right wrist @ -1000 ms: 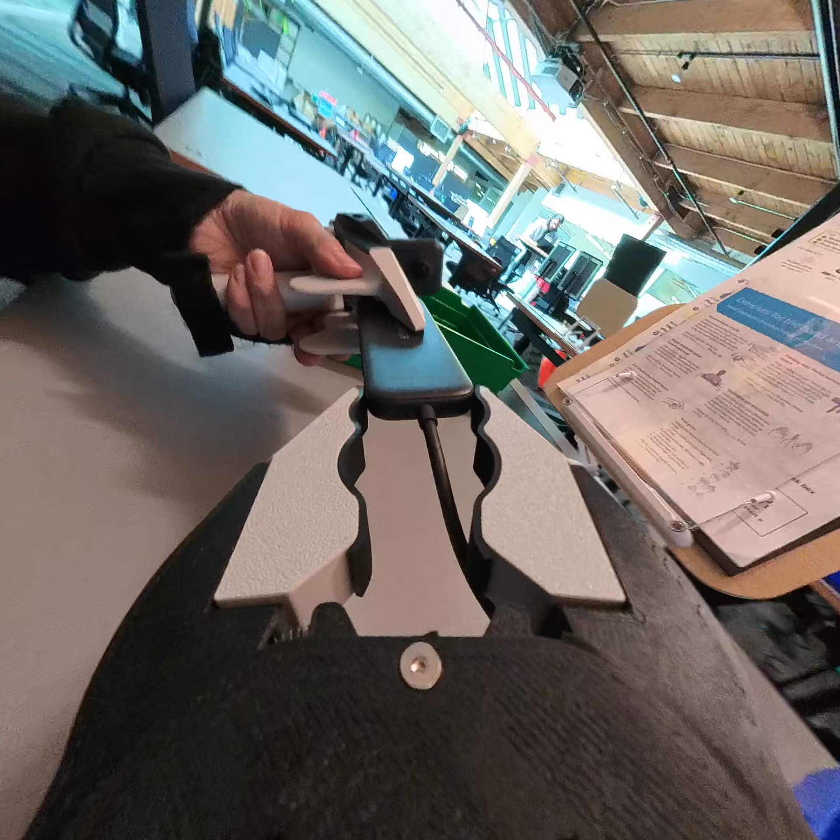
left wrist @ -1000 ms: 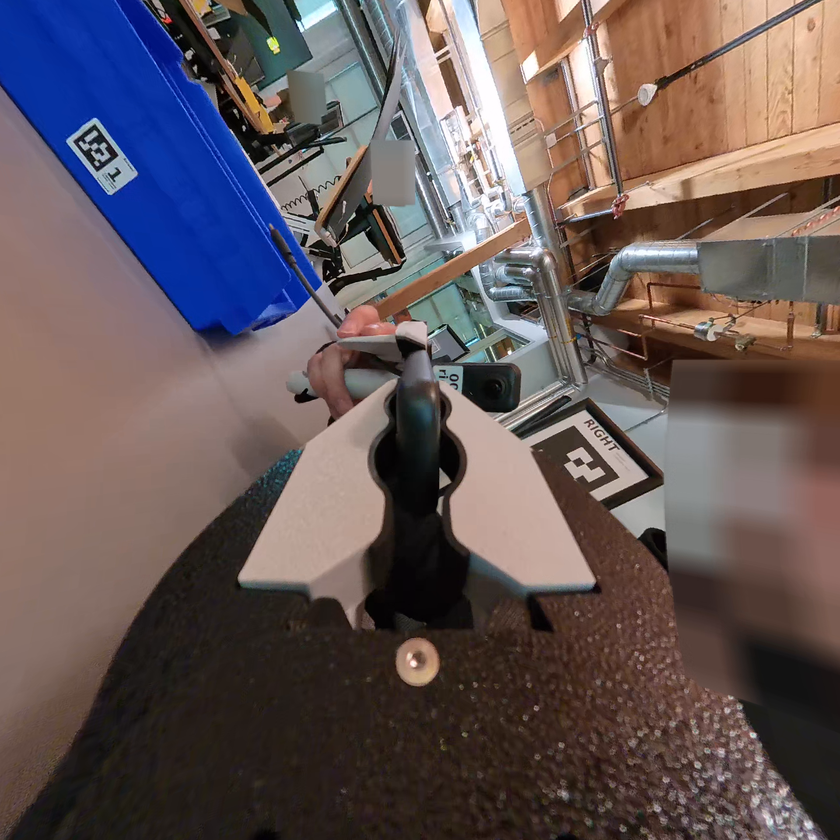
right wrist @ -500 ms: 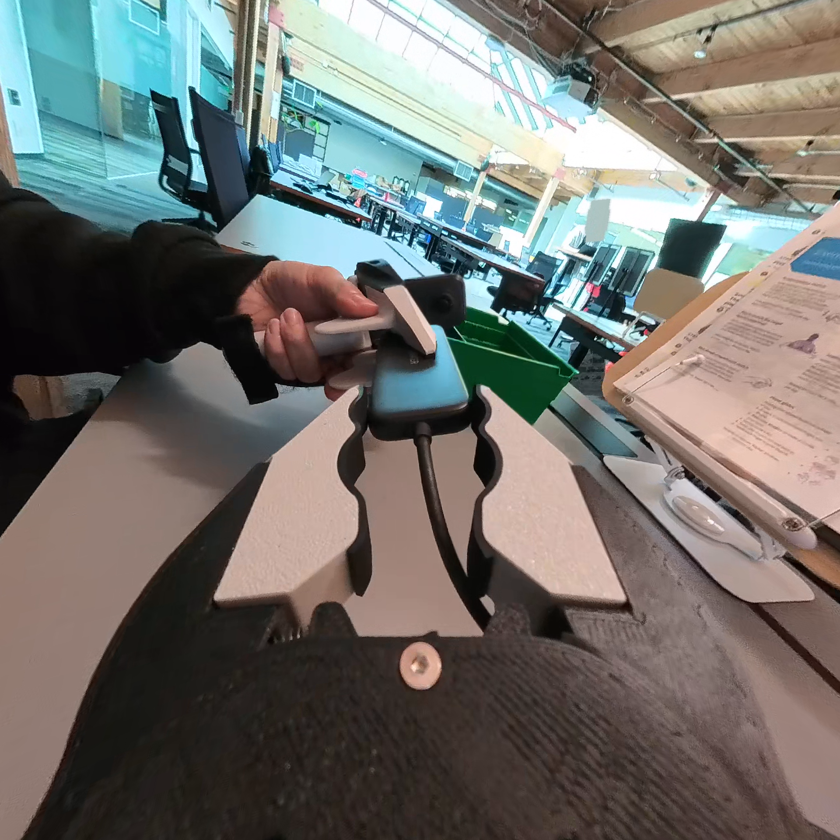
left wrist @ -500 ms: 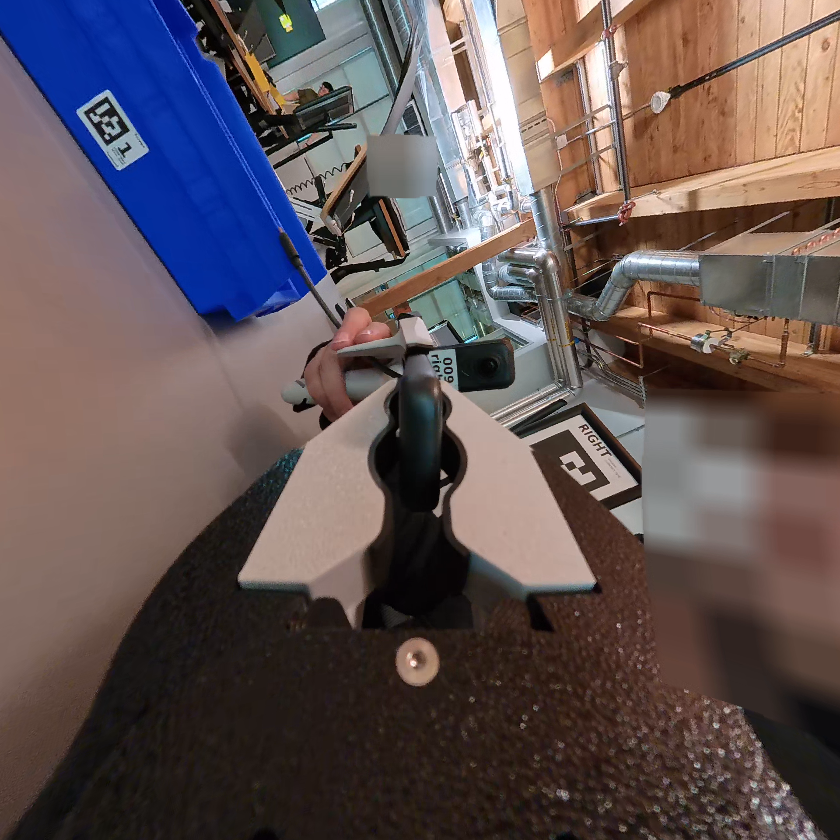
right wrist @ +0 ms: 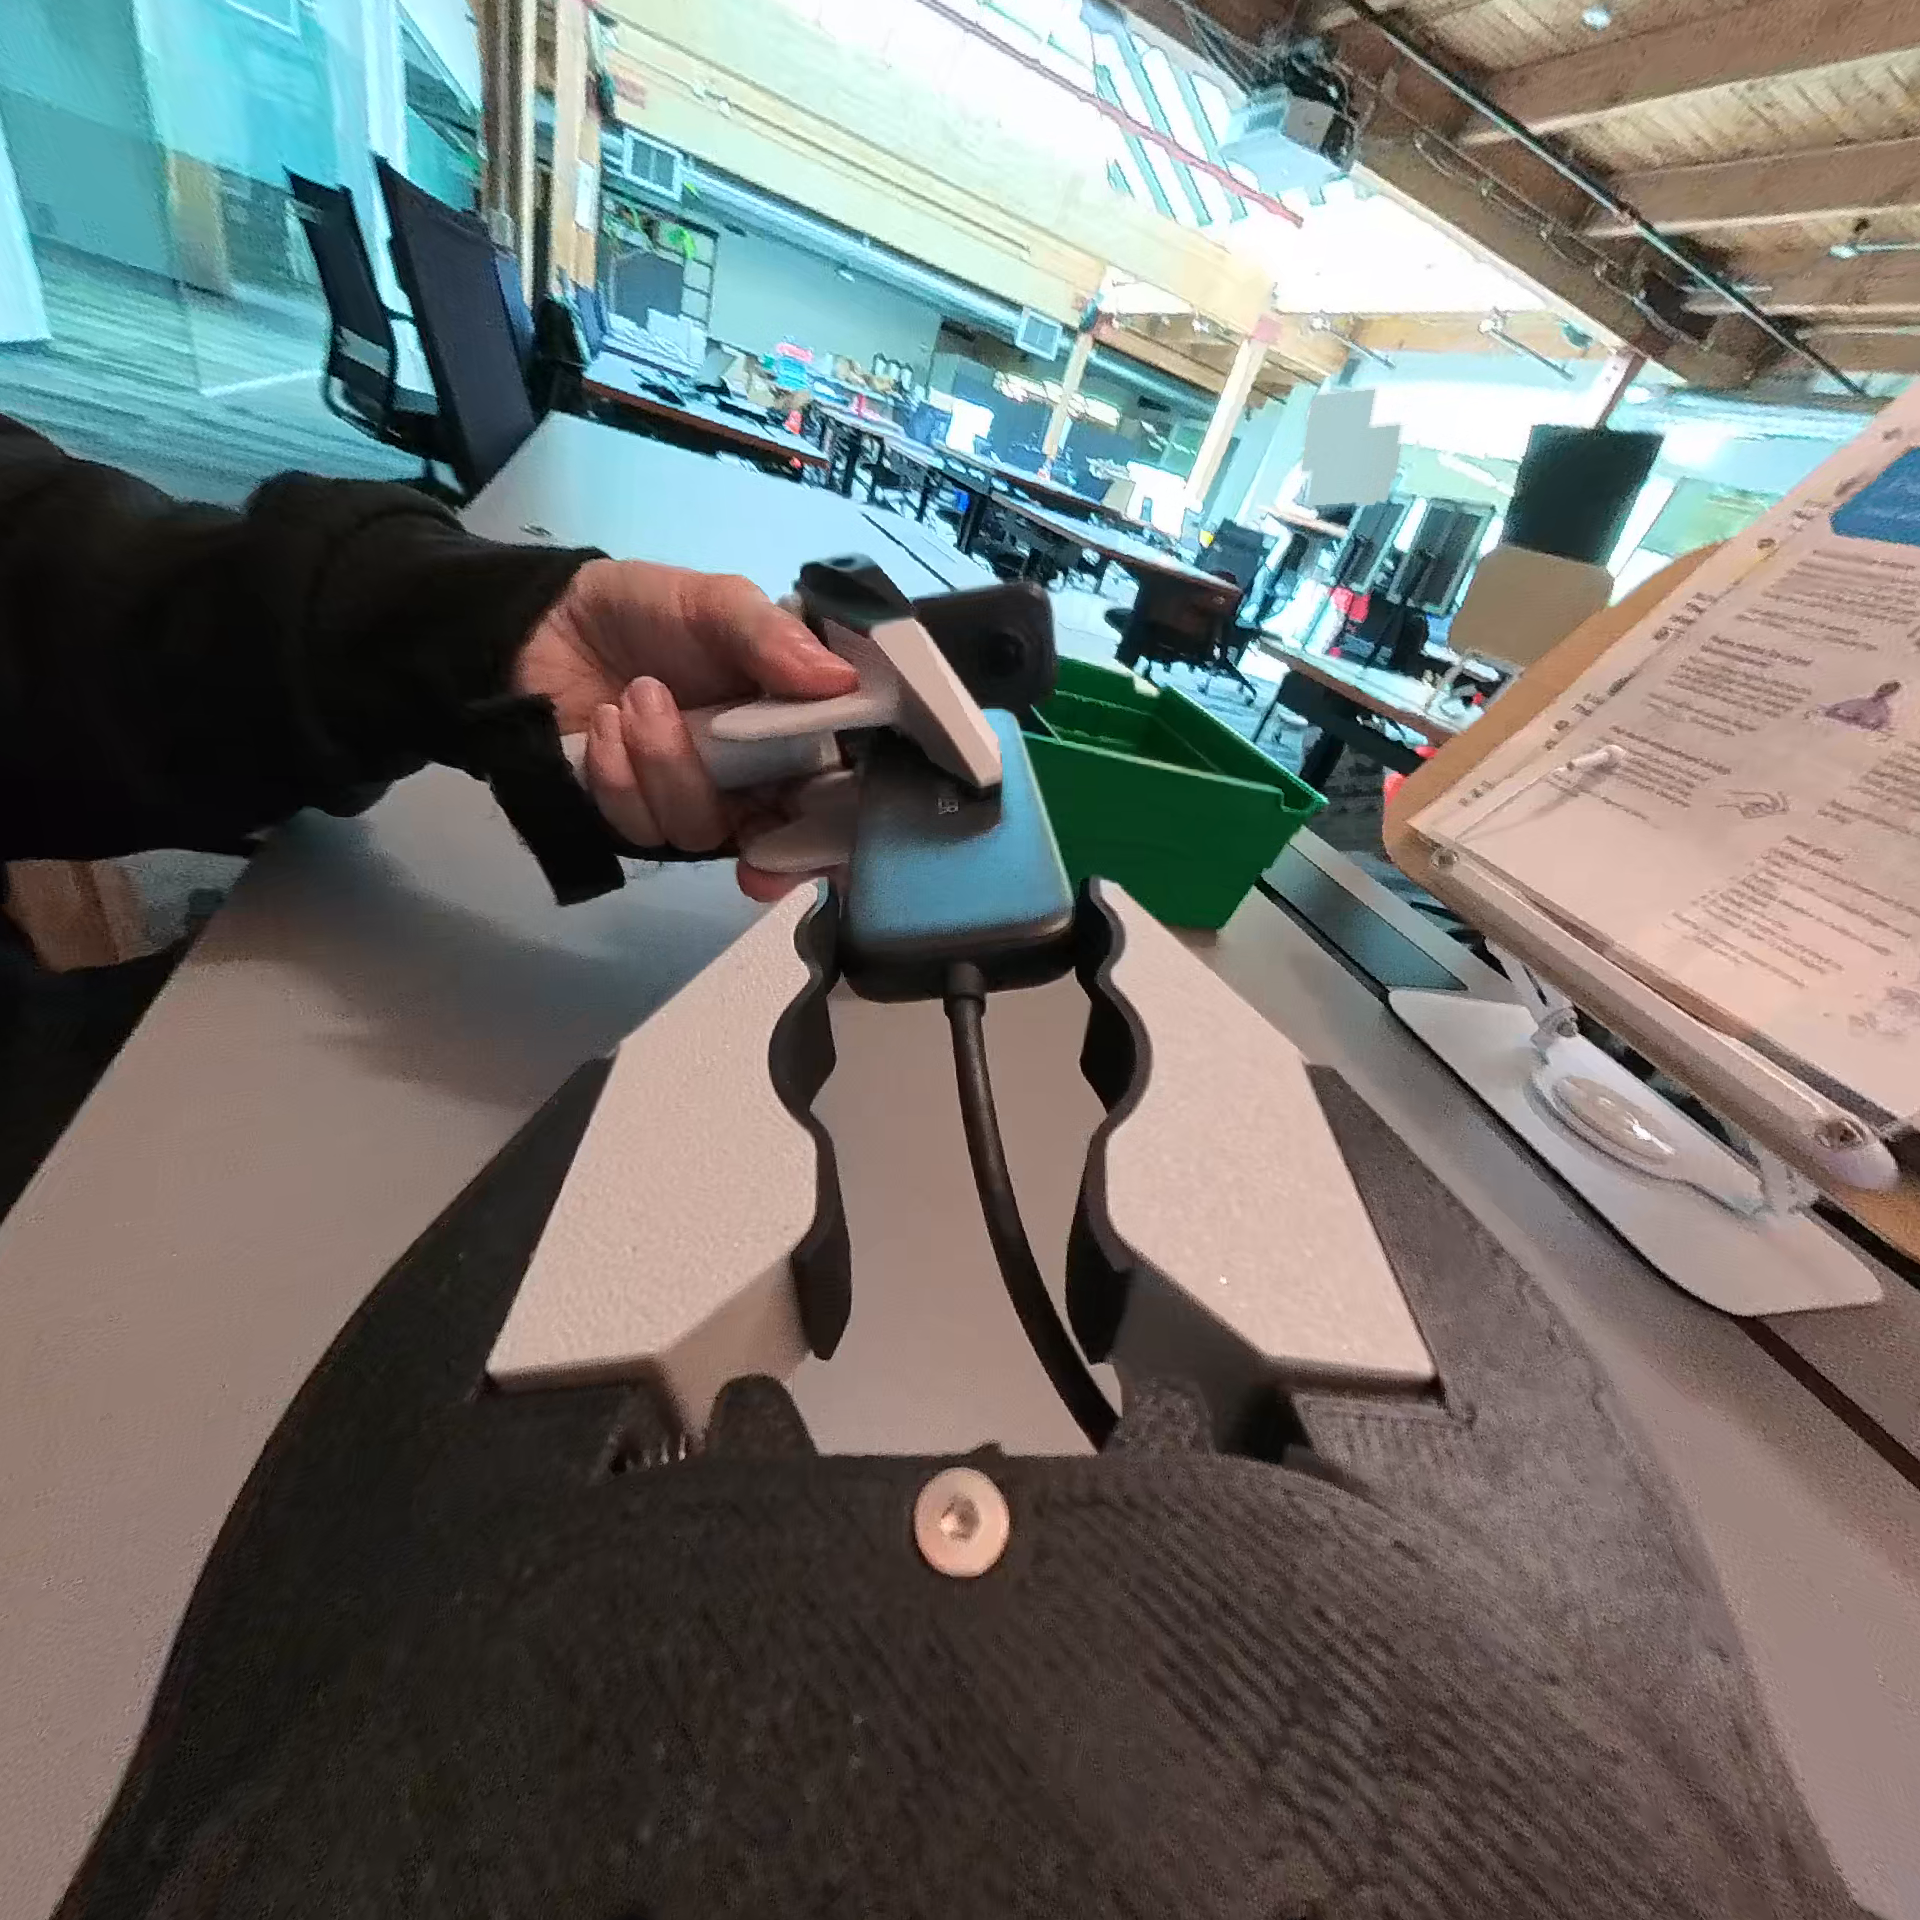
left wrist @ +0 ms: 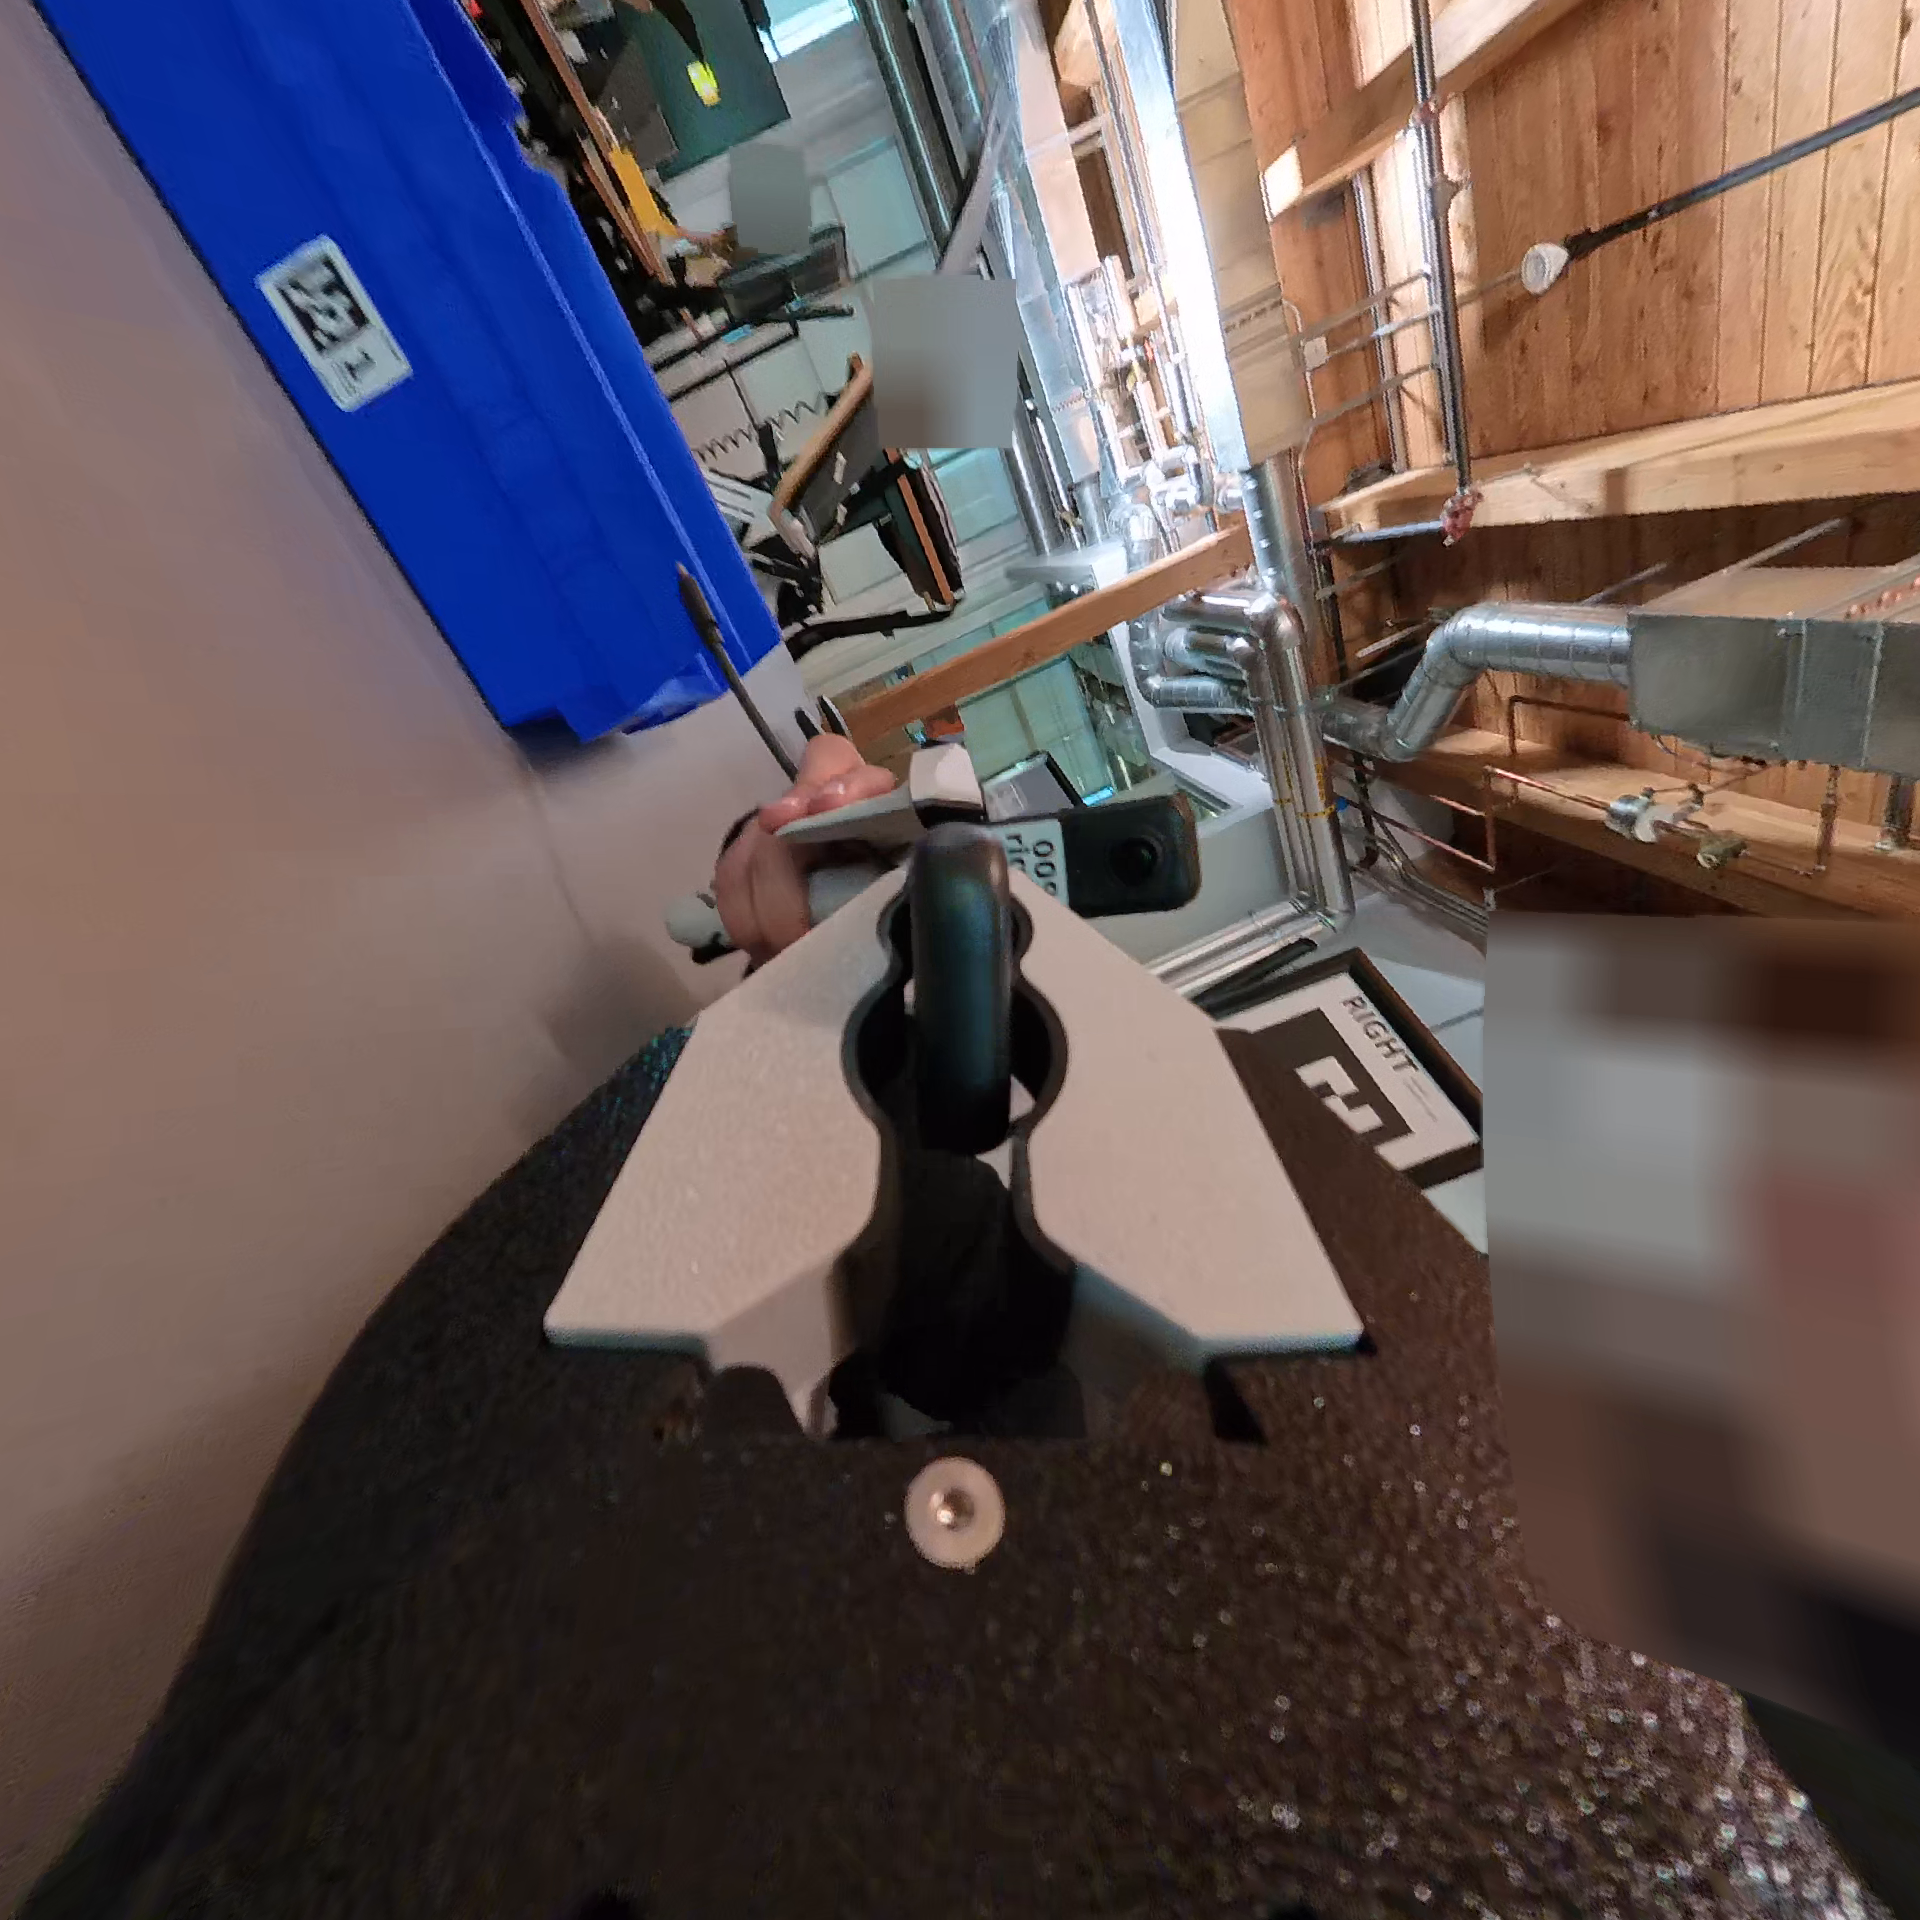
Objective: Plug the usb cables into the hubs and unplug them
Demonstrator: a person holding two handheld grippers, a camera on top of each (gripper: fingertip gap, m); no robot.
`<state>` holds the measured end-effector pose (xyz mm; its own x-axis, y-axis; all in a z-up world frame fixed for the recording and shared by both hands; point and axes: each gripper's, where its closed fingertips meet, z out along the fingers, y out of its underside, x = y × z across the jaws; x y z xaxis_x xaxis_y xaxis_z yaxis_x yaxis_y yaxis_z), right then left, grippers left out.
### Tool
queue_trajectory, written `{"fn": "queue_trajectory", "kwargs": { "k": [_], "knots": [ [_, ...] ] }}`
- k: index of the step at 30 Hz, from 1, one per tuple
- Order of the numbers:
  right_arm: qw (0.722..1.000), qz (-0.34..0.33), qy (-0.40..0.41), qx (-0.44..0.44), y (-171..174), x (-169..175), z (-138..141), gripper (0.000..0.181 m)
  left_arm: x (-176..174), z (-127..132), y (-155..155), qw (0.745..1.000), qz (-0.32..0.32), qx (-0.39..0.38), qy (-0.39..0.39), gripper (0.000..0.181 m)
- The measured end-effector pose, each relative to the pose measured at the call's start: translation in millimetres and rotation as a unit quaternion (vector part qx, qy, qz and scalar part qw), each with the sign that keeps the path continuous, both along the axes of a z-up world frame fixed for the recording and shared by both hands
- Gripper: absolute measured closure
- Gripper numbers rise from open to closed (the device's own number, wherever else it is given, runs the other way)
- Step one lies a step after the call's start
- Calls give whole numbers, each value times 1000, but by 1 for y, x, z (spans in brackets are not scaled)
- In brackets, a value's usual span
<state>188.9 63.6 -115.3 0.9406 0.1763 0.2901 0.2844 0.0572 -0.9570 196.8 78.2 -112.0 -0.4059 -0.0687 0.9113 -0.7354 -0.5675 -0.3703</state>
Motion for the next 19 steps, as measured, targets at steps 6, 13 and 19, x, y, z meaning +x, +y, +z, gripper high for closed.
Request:
{"fn": "queue_trajectory", "kwargs": {
  "k": [6, 13, 19],
  "knots": [
    [996, -23, 82, 39, 8, 11, 8, 136, 11, 7, 18, 965, 129, 209, -94, 156],
    [973, -56, 177, 137, -12, 37, 26, 137, -12, 44, 116, 788, 254, 542, -142, 141],
    [964, -79, 208, 143, -24, 52, 13, 136, -63, -24, 256, 640, 141, 750, 84, 150]
  ]
}}
